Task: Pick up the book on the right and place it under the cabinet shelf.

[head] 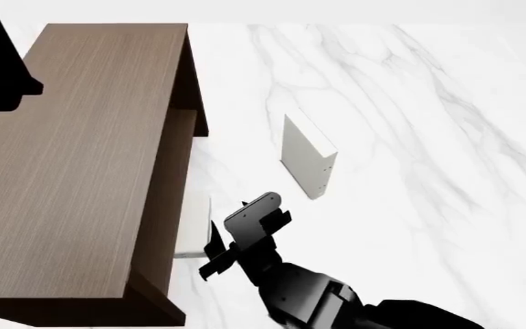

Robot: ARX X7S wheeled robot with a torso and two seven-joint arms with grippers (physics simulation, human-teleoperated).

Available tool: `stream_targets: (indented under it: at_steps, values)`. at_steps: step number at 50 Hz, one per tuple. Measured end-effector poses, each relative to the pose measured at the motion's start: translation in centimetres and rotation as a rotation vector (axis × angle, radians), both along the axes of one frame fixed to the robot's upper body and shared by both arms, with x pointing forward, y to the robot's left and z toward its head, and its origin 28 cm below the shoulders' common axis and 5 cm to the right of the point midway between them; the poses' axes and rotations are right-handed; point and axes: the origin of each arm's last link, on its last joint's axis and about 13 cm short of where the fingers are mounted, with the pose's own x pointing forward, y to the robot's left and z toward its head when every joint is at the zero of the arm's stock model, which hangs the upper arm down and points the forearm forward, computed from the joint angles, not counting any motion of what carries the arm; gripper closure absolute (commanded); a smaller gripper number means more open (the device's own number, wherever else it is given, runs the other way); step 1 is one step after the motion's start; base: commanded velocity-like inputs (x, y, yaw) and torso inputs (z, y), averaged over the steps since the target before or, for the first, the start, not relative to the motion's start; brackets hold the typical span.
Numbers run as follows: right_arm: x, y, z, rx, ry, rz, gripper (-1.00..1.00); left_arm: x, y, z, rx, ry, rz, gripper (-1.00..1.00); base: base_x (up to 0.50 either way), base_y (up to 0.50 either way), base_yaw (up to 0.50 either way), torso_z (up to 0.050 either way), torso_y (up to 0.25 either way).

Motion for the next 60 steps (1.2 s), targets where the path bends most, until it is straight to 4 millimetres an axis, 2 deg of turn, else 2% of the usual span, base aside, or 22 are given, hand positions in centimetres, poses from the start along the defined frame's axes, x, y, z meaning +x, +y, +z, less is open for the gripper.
stream_targets:
  at_steps: [60]
  values:
    - [-0.2,1.7,-0.5,0.029,0.026,0.112,-1.00,-0.2,0.4,0.0,-0.002,-0.001,0.013,-1.00,0.00,0.00,0.00,0.000,-0.001]
